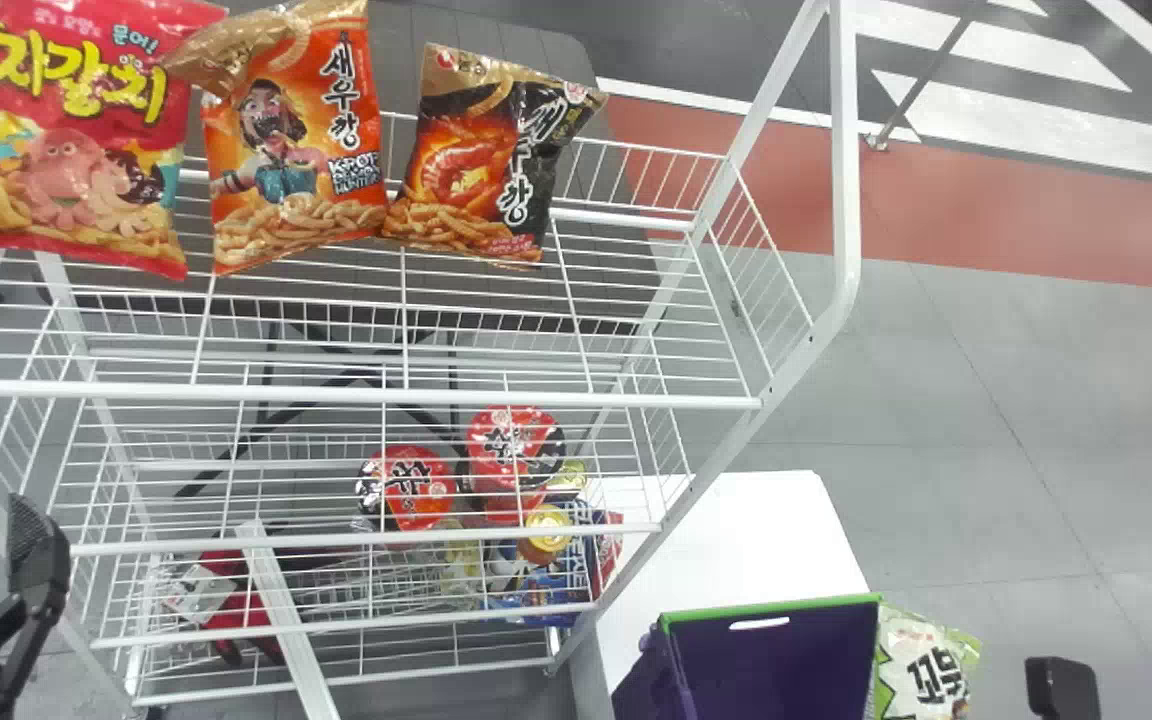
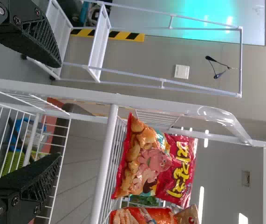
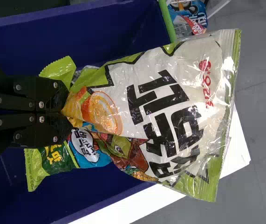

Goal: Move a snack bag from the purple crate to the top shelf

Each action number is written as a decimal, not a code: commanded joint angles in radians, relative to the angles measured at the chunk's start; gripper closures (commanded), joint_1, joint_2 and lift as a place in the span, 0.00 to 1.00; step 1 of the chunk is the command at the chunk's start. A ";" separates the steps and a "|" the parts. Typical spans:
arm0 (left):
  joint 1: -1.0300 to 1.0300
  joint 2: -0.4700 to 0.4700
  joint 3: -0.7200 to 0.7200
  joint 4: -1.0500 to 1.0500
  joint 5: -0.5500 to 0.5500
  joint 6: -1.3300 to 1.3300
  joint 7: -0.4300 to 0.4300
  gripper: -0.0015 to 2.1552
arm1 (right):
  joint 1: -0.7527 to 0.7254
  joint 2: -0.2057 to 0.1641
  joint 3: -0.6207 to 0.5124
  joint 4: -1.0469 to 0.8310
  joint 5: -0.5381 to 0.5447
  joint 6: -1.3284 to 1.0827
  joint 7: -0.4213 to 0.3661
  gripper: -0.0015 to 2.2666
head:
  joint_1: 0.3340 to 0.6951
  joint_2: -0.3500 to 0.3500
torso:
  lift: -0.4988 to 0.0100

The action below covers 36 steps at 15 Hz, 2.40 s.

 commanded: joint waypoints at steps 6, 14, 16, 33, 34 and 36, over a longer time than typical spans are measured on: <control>0.033 0.003 0.006 -0.042 -0.014 0.020 0.006 0.07 | 0.003 0.000 0.008 0.014 -0.016 -0.049 0.002 0.94 | 1.00 0.00 | 0.92; 0.055 0.006 0.017 -0.062 -0.015 0.027 0.006 0.07 | 0.004 0.000 0.018 0.014 -0.019 -0.049 0.003 0.94 | 1.00 0.00 | 0.99; 0.056 0.006 0.017 -0.067 -0.015 0.030 0.006 0.07 | 0.007 -0.002 0.016 0.012 -0.019 -0.049 0.005 0.94 | 1.00 0.00 | 1.00; 0.062 -0.002 0.017 -0.082 -0.040 0.063 0.015 0.07 | 0.153 0.275 -0.147 -0.721 -0.126 0.371 0.353 0.94 | 1.00 0.00 | 0.98; 0.062 -0.003 0.017 -0.082 -0.040 0.063 0.020 0.07 | 0.168 0.297 -0.144 -0.802 -0.137 0.399 0.361 0.94 | 1.00 0.00 | 0.98; 0.062 -0.003 0.017 -0.082 -0.040 0.060 0.020 0.07 | 0.193 0.297 -0.122 -0.943 -0.151 0.460 0.362 0.94 | 1.00 0.00 | 0.98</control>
